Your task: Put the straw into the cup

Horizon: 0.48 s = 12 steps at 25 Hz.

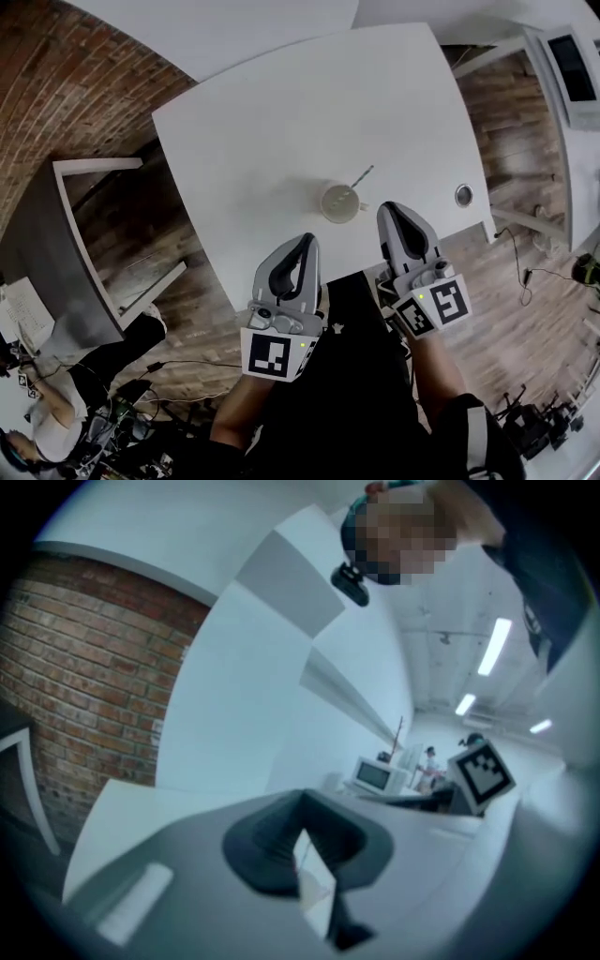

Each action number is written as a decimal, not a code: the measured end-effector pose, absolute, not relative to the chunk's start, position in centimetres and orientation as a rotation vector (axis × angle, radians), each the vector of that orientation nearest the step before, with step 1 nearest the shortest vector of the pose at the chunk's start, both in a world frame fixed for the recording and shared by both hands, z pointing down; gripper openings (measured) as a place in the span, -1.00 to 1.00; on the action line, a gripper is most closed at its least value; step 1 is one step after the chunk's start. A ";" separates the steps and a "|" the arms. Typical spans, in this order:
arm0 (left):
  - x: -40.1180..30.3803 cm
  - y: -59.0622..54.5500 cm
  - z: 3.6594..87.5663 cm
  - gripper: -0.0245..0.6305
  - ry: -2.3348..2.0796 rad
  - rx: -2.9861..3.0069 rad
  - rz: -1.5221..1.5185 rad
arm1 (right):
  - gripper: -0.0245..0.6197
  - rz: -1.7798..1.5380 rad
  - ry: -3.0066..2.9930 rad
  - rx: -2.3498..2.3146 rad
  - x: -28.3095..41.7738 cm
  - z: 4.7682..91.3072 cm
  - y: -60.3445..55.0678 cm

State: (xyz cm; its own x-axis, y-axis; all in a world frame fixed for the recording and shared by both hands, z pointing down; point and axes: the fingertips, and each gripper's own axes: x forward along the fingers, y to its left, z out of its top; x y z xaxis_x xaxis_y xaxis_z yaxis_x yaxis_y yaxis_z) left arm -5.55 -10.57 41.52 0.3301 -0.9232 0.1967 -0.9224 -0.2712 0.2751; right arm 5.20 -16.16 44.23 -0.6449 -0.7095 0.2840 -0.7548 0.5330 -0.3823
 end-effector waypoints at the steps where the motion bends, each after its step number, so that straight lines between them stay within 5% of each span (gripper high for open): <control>1: -5.7 -10.1 40.8 -0.92 -1.644 2.274 -0.015 | -0.89 0.724 -2.670 1.285 5.1 43.5 -15.6; 12: -6.8 -4.0 35.0 -0.92 -1.643 2.411 -0.024 | -0.90 0.649 -2.720 1.391 4.8 36.8 -9.0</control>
